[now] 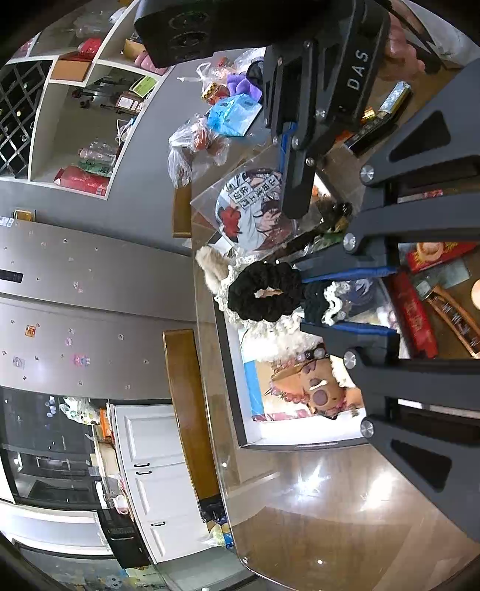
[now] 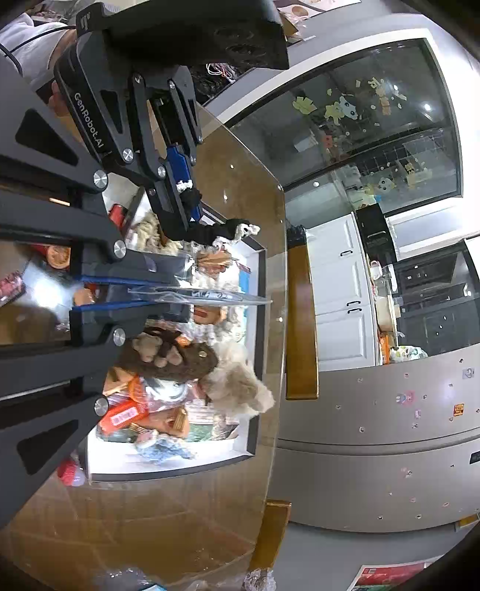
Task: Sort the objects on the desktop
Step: 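Lift and carry the scrunchie and badge bag in both tools over the box, then lower both tools into the box and open them, releasing scrunchie and bag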
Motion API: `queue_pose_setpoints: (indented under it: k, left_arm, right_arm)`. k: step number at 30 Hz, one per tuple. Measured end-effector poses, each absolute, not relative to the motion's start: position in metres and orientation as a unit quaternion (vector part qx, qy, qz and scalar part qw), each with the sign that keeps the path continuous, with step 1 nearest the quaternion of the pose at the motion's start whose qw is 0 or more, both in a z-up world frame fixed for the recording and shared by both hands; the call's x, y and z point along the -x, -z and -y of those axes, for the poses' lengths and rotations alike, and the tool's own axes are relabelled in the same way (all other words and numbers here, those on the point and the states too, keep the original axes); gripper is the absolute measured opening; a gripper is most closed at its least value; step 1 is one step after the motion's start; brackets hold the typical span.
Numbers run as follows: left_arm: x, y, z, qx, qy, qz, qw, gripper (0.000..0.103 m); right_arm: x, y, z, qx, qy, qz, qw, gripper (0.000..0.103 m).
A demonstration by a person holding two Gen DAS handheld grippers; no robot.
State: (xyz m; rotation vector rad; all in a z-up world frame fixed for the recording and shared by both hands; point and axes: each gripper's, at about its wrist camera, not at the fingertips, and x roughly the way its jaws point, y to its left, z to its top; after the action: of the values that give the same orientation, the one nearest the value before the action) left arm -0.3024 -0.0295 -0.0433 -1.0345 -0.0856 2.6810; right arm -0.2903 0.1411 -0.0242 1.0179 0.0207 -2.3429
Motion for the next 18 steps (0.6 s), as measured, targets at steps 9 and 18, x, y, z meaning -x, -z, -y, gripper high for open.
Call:
queue_pose_setpoints:
  k: [9, 18]
  left_arm:
    - [0.330, 0.051, 0.037, 0.365, -0.922, 0.026, 0.125, 0.019]
    - [0.338, 0.052, 0.045, 0.367, -0.923, 0.030, 0.116, 0.020]
  right_arm:
    - [0.318, 0.031, -0.136, -0.391, 0.876, -0.013, 0.284, 0.007]
    - [0.327, 0.033, -0.134, -0.394, 0.875, -0.019, 0.280, 0.008]
